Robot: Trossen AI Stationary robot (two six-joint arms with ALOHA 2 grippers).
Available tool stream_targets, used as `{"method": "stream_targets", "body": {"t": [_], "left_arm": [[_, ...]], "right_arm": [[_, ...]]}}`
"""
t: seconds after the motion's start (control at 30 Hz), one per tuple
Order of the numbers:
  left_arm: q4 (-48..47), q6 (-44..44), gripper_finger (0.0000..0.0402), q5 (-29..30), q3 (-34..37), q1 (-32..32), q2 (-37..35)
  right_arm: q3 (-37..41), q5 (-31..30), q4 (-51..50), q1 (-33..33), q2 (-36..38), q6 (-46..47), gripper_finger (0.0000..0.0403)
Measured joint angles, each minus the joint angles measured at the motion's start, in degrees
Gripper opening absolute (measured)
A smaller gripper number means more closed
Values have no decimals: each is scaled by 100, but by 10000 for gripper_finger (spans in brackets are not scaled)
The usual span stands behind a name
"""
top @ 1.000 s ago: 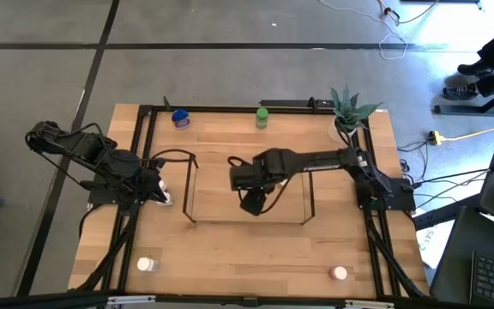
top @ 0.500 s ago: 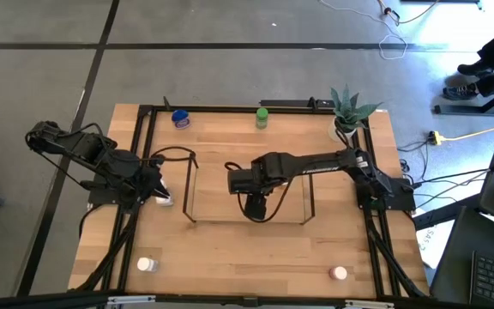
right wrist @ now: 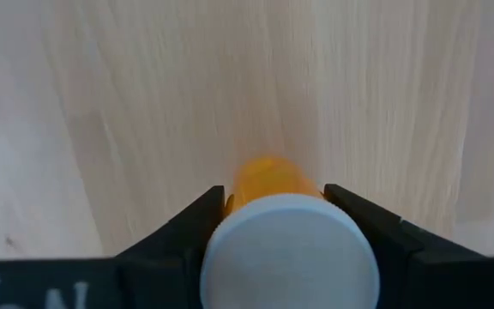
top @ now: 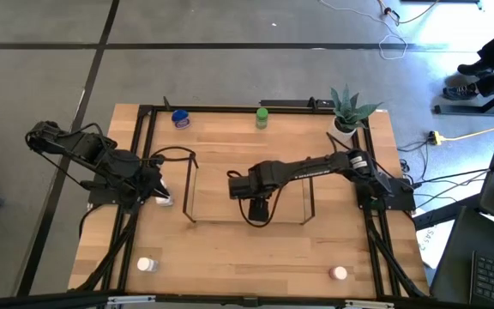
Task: Pick and place medicine bottles onto shelf by color
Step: Put the orange pill bottle on the shelf
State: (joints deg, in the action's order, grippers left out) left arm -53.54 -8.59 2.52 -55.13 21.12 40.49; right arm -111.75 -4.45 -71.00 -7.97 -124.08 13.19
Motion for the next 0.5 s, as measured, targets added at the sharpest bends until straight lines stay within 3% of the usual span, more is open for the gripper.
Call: {"method": "stream_targets", "body": {"t": [0.5], "left_arm": [[4, -286, 25, 274, 0, 0, 0]], "right_arm": [[46, 200, 252, 569, 6, -828, 191]]}}
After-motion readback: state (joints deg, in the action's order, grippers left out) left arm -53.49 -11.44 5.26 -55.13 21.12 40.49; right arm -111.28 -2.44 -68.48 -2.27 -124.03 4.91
